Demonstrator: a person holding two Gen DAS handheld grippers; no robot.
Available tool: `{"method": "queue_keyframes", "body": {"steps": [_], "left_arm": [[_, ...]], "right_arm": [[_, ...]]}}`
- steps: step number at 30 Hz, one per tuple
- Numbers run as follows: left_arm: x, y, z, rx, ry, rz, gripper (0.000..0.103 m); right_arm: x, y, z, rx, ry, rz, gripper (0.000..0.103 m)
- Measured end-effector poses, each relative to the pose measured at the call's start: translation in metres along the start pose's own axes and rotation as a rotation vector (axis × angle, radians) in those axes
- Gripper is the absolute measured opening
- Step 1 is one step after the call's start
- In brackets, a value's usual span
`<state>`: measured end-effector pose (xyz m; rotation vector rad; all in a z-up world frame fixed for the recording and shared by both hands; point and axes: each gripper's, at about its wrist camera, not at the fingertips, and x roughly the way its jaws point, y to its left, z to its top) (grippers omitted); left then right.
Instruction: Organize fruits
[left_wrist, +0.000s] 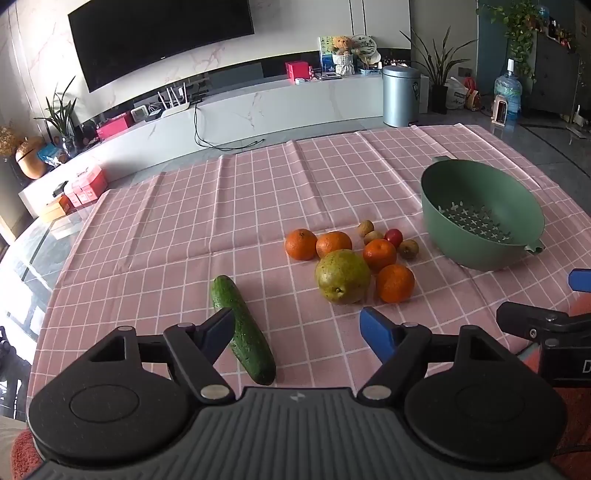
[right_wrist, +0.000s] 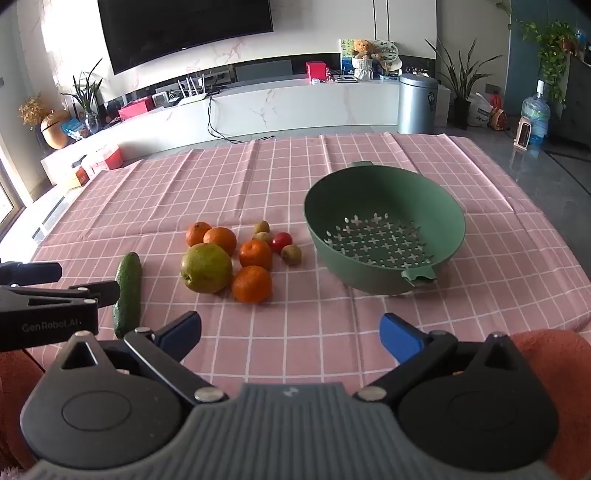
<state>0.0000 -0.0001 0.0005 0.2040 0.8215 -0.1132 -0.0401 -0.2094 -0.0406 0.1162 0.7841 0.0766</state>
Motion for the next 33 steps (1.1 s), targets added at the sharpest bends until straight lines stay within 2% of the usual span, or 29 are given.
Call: {"method": "queue_keyframes", "body": {"steps": [5,6,13,33], "left_arm": [[-0.0013,-0.0016,0.0009,0.005,0.0,-0.023,0.089],[-0.0015,-0.0059,-0.0002,0.001,-0.005,-0.001,0.089],[-0.0005,-0.0098,-0.0013,-0.001,-0.01,-0.003,0.089],[-0.0044,-0.0014,0.0019,-0.024,0.004,-0.041,0.089]], "right_arm": [[-0.0015,0.0002,-0.0004,-0.006,-0.002,-0.002,0.099],[0.001,-0.0026,-0.0004,-0.004,0.0,-0.001,0.099],[0.0023,0.0011,0.0009,-0.006,0.019,-0.015,0.099],[0.0042,0.0018,0.0001,-0.007,0.037,-0.026,0.099]]}}
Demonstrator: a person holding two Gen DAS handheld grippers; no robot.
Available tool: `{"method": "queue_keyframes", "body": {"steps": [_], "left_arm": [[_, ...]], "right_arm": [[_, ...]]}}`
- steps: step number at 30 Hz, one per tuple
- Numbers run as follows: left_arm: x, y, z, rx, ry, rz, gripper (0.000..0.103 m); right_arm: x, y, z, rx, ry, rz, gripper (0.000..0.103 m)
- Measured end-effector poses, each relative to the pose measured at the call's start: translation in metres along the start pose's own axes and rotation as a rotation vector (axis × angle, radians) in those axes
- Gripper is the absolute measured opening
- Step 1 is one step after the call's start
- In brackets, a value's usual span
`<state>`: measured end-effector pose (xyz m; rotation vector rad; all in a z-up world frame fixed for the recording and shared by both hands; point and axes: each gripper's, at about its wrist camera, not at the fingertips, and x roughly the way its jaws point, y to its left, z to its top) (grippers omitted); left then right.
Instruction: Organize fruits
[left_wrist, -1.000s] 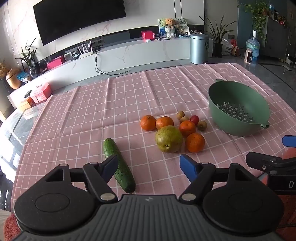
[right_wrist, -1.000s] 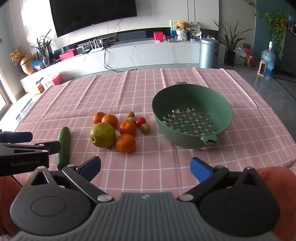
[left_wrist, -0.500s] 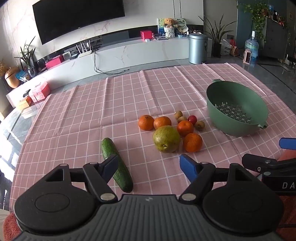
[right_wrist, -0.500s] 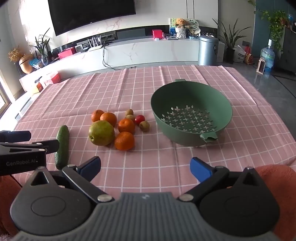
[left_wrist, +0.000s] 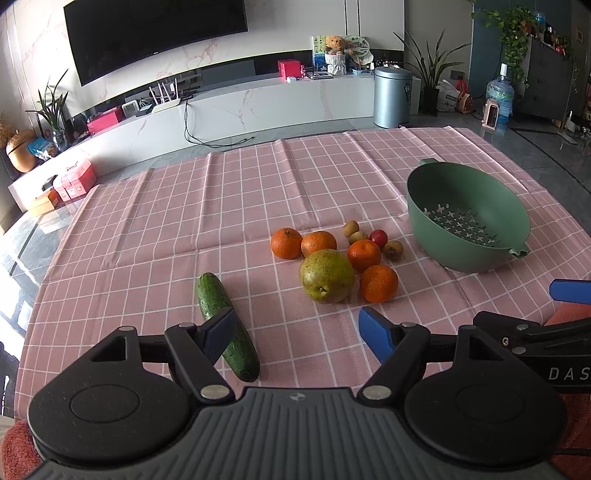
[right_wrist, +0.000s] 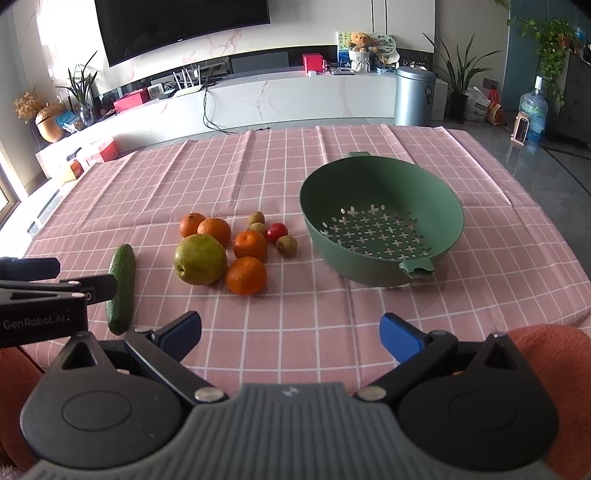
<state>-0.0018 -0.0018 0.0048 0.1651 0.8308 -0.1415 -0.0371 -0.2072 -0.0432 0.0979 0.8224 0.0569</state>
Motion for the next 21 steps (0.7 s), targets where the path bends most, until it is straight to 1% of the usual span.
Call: {"method": "queue_keyframes", "body": {"steps": [21], "left_arm": [[-0.0015,-0.002,-0.001,0.009,-0.003,0.0,0.089]], "right_arm": [[0.0025,0.0019,-0.0017,-0.005,0.016,0.003,0.099]]}}
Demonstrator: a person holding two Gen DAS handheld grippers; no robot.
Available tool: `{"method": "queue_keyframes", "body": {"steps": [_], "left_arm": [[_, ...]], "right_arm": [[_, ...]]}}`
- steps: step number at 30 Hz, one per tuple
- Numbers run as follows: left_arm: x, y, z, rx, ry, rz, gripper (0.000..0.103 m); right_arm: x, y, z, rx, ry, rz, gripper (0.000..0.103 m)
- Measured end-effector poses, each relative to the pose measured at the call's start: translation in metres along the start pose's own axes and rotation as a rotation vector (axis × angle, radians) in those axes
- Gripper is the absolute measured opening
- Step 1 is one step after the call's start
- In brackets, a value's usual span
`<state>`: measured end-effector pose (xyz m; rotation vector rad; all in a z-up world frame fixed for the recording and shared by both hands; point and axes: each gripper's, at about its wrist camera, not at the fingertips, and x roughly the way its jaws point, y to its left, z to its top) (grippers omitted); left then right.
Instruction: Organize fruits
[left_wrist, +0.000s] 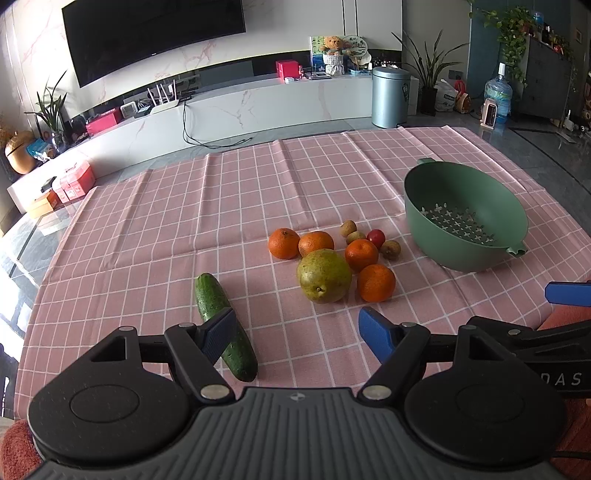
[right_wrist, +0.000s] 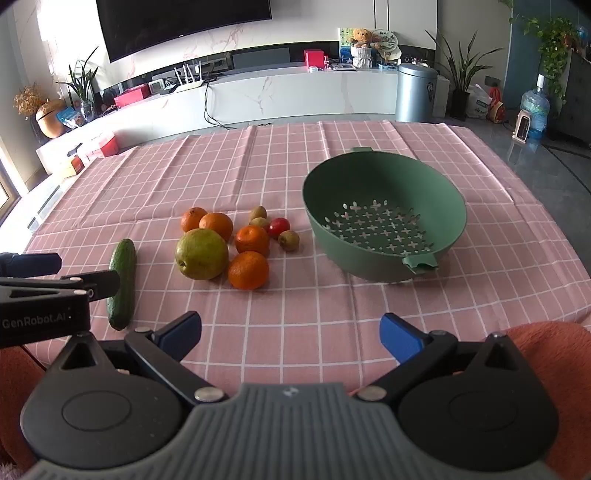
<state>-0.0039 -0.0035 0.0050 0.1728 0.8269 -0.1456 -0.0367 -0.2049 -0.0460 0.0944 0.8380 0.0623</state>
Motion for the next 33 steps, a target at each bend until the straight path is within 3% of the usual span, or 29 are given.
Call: {"method": "queue_keyframes", "body": {"steps": [33], "left_arm": [[0.0035,0.0053,0.0028,-0.017,0.0,0.005,0.089]], "right_arm": [[0.0051,0.0017,0.0001,-0.009,0.017,0.023,0.099]]}}
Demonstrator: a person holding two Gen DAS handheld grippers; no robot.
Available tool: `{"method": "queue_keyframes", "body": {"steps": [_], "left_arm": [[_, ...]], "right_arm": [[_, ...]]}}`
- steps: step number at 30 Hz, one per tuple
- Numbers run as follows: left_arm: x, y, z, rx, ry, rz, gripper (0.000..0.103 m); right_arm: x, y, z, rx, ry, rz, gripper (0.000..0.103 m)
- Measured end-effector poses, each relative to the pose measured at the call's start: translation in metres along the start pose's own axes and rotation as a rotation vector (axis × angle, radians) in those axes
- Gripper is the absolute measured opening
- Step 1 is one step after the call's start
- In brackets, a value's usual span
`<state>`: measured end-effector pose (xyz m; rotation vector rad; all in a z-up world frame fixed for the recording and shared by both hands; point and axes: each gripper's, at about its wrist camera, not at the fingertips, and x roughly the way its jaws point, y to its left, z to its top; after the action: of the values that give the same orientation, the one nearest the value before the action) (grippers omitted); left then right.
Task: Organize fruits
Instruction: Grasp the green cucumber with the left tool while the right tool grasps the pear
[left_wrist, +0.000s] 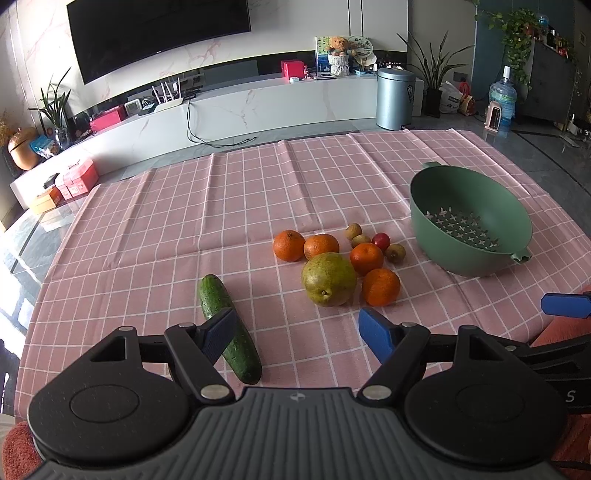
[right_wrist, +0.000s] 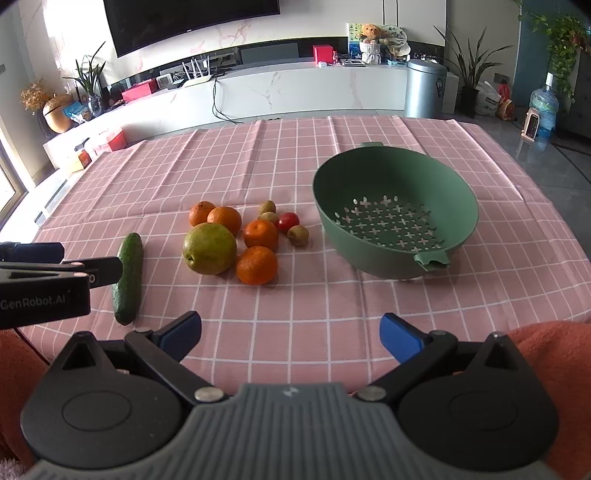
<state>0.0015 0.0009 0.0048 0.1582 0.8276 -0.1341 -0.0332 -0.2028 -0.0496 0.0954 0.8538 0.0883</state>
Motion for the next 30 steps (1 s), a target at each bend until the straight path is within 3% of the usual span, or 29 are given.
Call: {"method": "queue_keyframes", "body": {"steps": [11,14,18,21,23,27,30], "left_arm": [[0.005,0.005,0.011,0.001,-0.007,-0.007,0.089],[0.01,0.018,0.021,-0.044,-0.009,-0.015,0.089],[0.031,0.037,0.031,-0.134,0.062,-0.079,0.081],[0.051,0.047,0.032,-0.179,0.115,-0.11,0.076],[0.063,0.053,0.031,-0.21,0.142,-0.095,0.075],[0.087,0.068,0.027,-0.286,0.179,0.003,0.075],[0.104,0.081,0.024,-0.335,0.21,0.027,0.075]], "right_arm": [[0.006,0.002,0.001,-0.004,-0.021,0.029,0.099],[0.006,0.002,0.003,-0.004,-0.072,0.046,0.098],[0.018,0.001,0.009,-0.002,-0.086,0.099,0.097],[0.032,0.002,0.015,0.002,-0.067,0.128,0.082],[0.041,0.003,0.019,0.009,-0.058,0.155,0.071],[0.058,0.015,0.028,-0.042,-0.044,0.184,0.067],[0.073,0.027,0.036,-0.087,-0.031,0.217,0.067]]}}
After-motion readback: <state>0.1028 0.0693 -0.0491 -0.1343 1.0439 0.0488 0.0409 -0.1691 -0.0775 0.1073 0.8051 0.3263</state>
